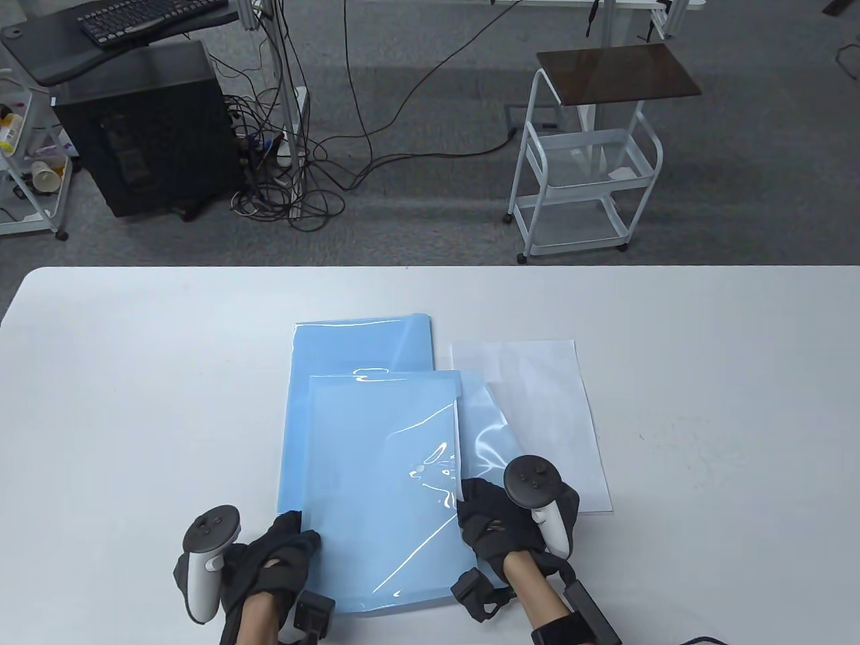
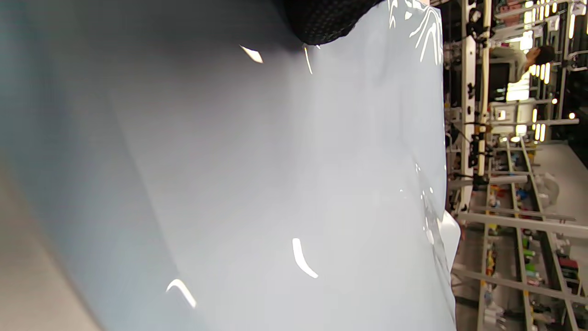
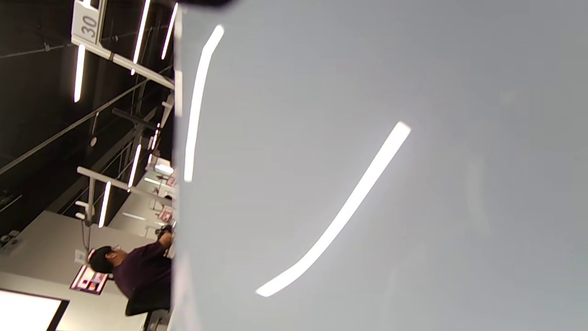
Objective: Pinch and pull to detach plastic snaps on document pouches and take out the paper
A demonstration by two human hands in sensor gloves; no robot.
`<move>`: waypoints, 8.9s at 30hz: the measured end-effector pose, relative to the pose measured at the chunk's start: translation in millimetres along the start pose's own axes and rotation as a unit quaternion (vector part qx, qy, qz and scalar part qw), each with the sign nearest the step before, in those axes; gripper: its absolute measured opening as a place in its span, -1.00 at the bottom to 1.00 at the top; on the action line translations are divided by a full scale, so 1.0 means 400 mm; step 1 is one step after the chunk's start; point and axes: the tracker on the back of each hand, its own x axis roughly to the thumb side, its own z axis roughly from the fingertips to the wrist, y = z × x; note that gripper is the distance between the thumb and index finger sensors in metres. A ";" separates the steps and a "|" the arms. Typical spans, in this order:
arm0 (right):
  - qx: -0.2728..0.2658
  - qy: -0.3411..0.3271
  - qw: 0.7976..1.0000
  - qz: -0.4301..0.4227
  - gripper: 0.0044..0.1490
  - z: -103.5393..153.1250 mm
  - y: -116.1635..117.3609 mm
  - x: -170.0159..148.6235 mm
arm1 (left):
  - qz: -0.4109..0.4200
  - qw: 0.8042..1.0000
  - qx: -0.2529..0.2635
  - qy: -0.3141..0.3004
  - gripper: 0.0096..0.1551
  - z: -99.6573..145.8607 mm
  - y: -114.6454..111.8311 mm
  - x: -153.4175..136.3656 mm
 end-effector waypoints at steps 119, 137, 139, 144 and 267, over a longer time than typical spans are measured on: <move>-0.039 -0.006 0.998 -0.045 -0.02 -0.006 -0.291 -0.074 | 0.024 1.000 -0.013 0.001 -0.46 -0.004 0.034 -0.008; 0.112 -0.090 0.986 0.085 -0.28 -0.014 -0.097 0.028 | -0.001 1.000 -0.003 0.009 -0.46 -0.008 0.032 -0.010; 0.109 -0.097 0.979 0.142 -0.27 -0.015 -0.069 0.044 | -0.003 1.000 -0.002 0.010 -0.46 -0.008 0.032 -0.011; 0.103 -0.120 0.943 0.294 -0.23 -0.013 0.011 0.083 | -0.017 1.000 0.011 0.017 -0.47 -0.009 0.032 -0.010; -0.091 -0.077 0.959 0.256 0.16 0.102 -0.317 -0.125 | -0.014 0.995 0.100 -0.014 -0.46 -0.194 0.114 0.206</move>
